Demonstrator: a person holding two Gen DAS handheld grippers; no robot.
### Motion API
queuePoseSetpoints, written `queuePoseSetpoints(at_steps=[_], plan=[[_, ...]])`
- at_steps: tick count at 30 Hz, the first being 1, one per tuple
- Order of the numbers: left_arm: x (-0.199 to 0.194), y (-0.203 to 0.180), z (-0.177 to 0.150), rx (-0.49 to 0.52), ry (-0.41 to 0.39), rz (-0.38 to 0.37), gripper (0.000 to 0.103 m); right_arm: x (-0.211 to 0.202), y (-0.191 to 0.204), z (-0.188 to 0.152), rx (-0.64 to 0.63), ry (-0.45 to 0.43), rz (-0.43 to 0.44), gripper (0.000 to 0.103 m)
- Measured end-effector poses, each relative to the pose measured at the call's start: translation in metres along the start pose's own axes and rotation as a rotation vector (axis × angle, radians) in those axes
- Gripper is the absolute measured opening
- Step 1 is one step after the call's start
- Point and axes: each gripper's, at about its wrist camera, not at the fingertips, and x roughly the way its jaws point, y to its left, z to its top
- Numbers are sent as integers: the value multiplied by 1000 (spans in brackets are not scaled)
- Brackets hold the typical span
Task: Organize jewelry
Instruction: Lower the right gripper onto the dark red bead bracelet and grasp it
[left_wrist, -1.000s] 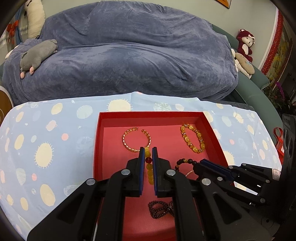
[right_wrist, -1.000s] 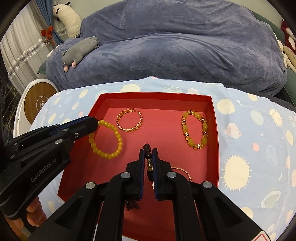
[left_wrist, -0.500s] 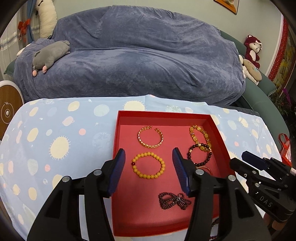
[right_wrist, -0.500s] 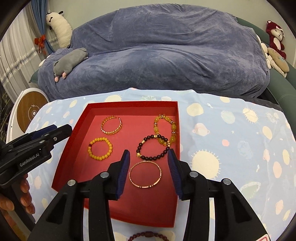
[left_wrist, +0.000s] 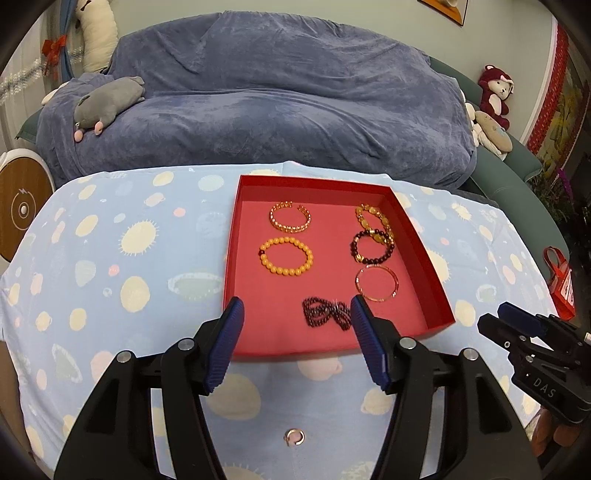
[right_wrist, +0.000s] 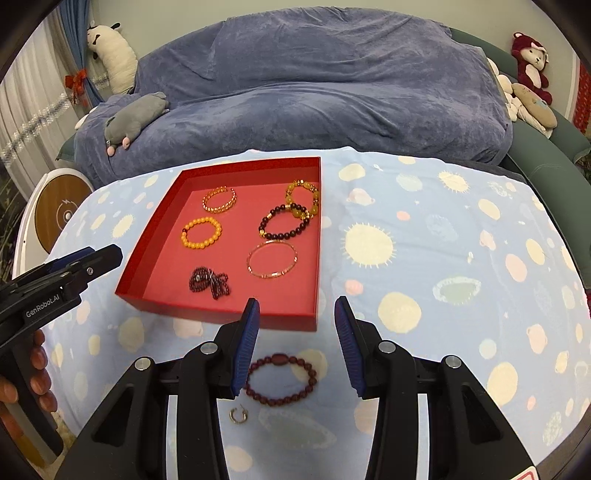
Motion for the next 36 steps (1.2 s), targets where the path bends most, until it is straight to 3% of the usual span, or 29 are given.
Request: queuePoseSetpoints(at_steps=[17, 23, 36], plan=[[-28, 5, -116, -31, 117, 38, 57, -23, 3, -98, 47, 108, 9, 41], [-28, 8, -137, -42, 140, 51, 57, -11, 5, -99, 52, 110, 10, 41], [-17, 17, -131, -66, 142, 77, 57, 41, 5, -68, 38, 124, -22, 41]])
